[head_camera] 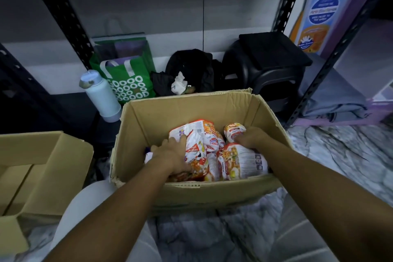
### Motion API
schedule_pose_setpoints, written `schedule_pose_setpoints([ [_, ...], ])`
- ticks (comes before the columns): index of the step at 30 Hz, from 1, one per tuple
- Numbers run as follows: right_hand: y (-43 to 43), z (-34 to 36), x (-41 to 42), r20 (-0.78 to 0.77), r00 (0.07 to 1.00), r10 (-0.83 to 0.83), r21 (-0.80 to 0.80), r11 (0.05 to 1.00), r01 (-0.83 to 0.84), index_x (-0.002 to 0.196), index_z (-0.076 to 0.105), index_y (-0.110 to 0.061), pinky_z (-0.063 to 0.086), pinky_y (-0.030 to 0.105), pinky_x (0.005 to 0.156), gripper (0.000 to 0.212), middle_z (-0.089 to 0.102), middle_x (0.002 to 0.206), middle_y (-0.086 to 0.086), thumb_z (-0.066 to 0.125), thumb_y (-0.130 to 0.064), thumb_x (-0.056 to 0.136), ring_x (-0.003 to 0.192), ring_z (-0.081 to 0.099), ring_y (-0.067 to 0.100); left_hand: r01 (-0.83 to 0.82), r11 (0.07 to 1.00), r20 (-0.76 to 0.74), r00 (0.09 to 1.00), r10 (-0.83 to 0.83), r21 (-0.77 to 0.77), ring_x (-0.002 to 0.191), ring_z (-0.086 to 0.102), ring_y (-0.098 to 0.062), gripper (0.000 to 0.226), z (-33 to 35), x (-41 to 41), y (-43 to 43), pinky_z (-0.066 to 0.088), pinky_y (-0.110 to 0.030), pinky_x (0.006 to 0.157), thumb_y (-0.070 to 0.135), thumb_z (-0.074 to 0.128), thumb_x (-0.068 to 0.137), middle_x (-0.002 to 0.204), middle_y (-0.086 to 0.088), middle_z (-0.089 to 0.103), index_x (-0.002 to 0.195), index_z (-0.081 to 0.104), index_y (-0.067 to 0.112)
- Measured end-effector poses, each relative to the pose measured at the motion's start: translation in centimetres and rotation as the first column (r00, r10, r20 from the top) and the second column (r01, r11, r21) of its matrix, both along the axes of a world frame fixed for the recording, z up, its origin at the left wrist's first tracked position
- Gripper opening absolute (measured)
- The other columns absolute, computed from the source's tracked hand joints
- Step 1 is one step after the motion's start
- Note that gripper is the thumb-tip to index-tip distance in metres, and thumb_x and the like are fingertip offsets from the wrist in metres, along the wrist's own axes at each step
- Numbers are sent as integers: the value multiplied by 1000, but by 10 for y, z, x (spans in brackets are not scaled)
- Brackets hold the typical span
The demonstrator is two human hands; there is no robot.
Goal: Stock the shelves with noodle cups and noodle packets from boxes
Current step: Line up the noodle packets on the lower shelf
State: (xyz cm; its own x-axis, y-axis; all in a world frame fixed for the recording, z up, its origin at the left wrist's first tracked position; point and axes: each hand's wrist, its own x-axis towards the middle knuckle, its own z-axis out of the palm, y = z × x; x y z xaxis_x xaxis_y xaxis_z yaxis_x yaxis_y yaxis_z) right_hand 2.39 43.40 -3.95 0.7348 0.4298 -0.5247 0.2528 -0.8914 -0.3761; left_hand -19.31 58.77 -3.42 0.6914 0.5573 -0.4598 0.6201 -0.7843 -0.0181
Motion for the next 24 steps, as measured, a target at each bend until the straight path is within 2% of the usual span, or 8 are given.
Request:
schedule_pose_setpoints([
  [2,7,-15,5,85,988,128,-108,987,-118,144,52,-9,48,40,106,72,57,142,16,69,-54,91,126,57,33,-23,1000,0,1000,23,-3,141,35,-33,122,-7,0,-1,34,-60,107,71,75,75,156,-12,32,162,1,29],
  [4,10,-29,6,180,969,172,-157,977,-144,140,55,-9,51,41,102,64,60,137,16,67,-49,91,122,59,33,-44,999,-5,999,44,-16,140,34,-34,123,-13,-3,3,34,-61,108,73,74,75,155,-12,32,162,-1,29],
  [8,15,-31,4,291,937,192,-132,978,-159,120,63,-7,56,39,92,40,67,120,14,69,-34,92,108,66,33,-66,997,8,998,67,-42,138,36,-33,121,-18,-10,8,36,-61,107,74,74,74,151,-12,36,161,2,30],
  [12,12,-24,5,302,934,192,-107,980,-167,106,67,-5,59,37,84,39,68,107,15,77,-37,86,99,67,34,-66,996,11,998,66,-52,139,36,-33,118,-16,-10,7,35,-60,108,74,73,75,151,-11,36,160,6,28],
  [16,2,-13,3,403,891,207,-59,978,-200,102,69,-2,57,36,76,19,70,104,18,67,-17,90,92,67,36,-63,996,21,998,65,-57,138,37,-33,118,-12,-15,5,35,-59,107,74,73,75,152,-12,36,160,4,29],
  [21,-17,21,5,492,830,264,19,950,-313,102,69,-13,56,37,80,15,70,102,13,65,-24,94,94,66,34,-71,996,44,996,73,-61,140,35,-33,118,-12,-13,5,33,-60,110,73,75,74,154,-11,35,160,5,30],
  [23,-24,42,7,539,803,256,89,930,-357,96,64,-20,52,37,75,4,66,91,4,65,-22,94,91,63,32,-71,995,42,996,74,-76,141,34,-33,119,-12,-12,6,32,-60,111,72,75,74,155,-11,35,160,6,30],
  [24,-26,53,7,569,787,237,135,918,-374,94,60,-23,50,37,71,5,63,84,-2,65,-23,95,88,63,31,-68,994,45,996,72,-80,141,34,-33,119,-11,-12,6,31,-60,112,72,76,74,155,-11,35,160,6,30],
])
